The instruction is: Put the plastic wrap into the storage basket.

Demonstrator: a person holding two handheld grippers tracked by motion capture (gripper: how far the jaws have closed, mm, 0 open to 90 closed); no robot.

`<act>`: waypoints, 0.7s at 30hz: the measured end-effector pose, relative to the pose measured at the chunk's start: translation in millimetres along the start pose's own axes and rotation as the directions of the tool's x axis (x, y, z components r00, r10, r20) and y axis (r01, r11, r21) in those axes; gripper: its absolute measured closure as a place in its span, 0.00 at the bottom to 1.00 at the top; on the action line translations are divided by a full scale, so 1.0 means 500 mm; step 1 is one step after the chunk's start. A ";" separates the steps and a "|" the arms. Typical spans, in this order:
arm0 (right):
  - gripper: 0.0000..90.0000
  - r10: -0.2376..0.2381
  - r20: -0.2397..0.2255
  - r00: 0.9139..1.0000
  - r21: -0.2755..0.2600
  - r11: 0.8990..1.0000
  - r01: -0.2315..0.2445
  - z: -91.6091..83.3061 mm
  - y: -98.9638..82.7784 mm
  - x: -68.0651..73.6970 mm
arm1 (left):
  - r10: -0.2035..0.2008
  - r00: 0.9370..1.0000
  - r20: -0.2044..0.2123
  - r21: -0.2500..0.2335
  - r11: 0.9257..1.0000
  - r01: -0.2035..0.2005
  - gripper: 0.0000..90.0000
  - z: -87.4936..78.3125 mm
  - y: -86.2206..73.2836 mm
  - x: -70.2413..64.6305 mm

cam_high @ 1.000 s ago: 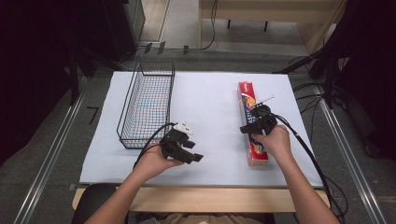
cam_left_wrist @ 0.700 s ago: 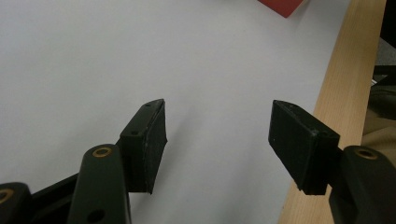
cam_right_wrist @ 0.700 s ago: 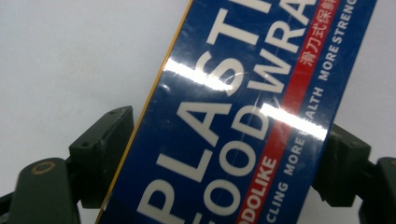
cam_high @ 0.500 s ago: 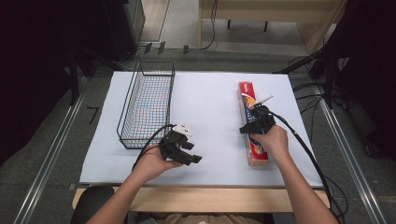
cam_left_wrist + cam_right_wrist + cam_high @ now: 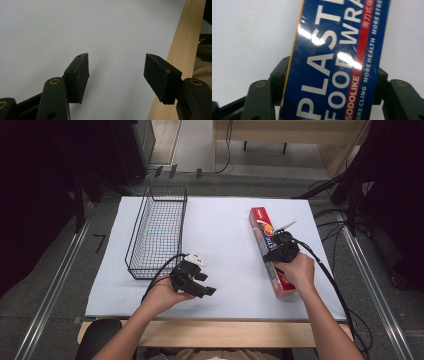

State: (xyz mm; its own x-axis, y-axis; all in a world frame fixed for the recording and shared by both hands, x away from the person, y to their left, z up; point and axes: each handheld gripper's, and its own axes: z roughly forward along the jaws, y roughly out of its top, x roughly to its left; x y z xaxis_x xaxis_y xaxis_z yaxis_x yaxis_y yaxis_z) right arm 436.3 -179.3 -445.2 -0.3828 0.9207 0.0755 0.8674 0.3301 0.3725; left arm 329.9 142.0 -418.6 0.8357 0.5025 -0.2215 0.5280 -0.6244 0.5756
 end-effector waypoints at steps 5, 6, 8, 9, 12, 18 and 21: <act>0.46 -0.003 -0.012 1.000 -0.015 1.000 0.003 -0.009 -0.002 -0.019 | -0.003 1.000 0.001 -0.014 1.000 0.003 0.42 -0.003 0.000 0.002; 0.46 0.010 -0.022 1.000 -0.016 1.000 -0.010 -0.012 -0.001 -0.024 | -0.005 1.000 0.000 -0.017 1.000 0.005 0.42 -0.004 -0.001 0.003; 0.47 0.021 -0.037 0.999 -0.020 1.000 -0.022 -0.020 0.001 -0.033 | -0.009 1.000 0.001 -0.020 1.000 0.009 0.42 -0.006 -0.001 0.004; 0.47 0.020 -0.040 0.999 -0.019 1.000 -0.021 -0.023 0.001 -0.036 | -0.008 1.000 0.000 -0.021 1.000 0.008 0.42 -0.006 -0.001 0.005; 0.47 0.013 -0.047 0.999 -0.013 1.000 -0.014 -0.028 0.001 -0.042 | -0.009 1.000 0.002 -0.029 1.000 0.009 0.42 -0.008 -0.001 0.006; 0.47 -0.005 -0.061 0.998 -0.031 1.000 0.003 -0.043 0.001 -0.044 | 0.000 1.000 0.008 -0.033 0.999 0.001 0.42 -0.008 -0.001 0.005; 0.47 -0.030 -0.067 0.997 -0.054 0.998 0.026 -0.057 0.000 -0.043 | -0.002 1.000 0.010 -0.027 1.000 0.002 0.42 -0.007 -0.001 0.006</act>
State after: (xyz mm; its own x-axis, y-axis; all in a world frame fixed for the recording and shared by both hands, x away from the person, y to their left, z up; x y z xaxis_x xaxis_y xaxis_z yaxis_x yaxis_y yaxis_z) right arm 435.2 -205.0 -420.4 -0.4292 0.8943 0.1266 0.8386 0.3425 0.4237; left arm 331.5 145.7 -416.8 0.8361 0.4979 -0.2303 0.5256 -0.6068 0.5963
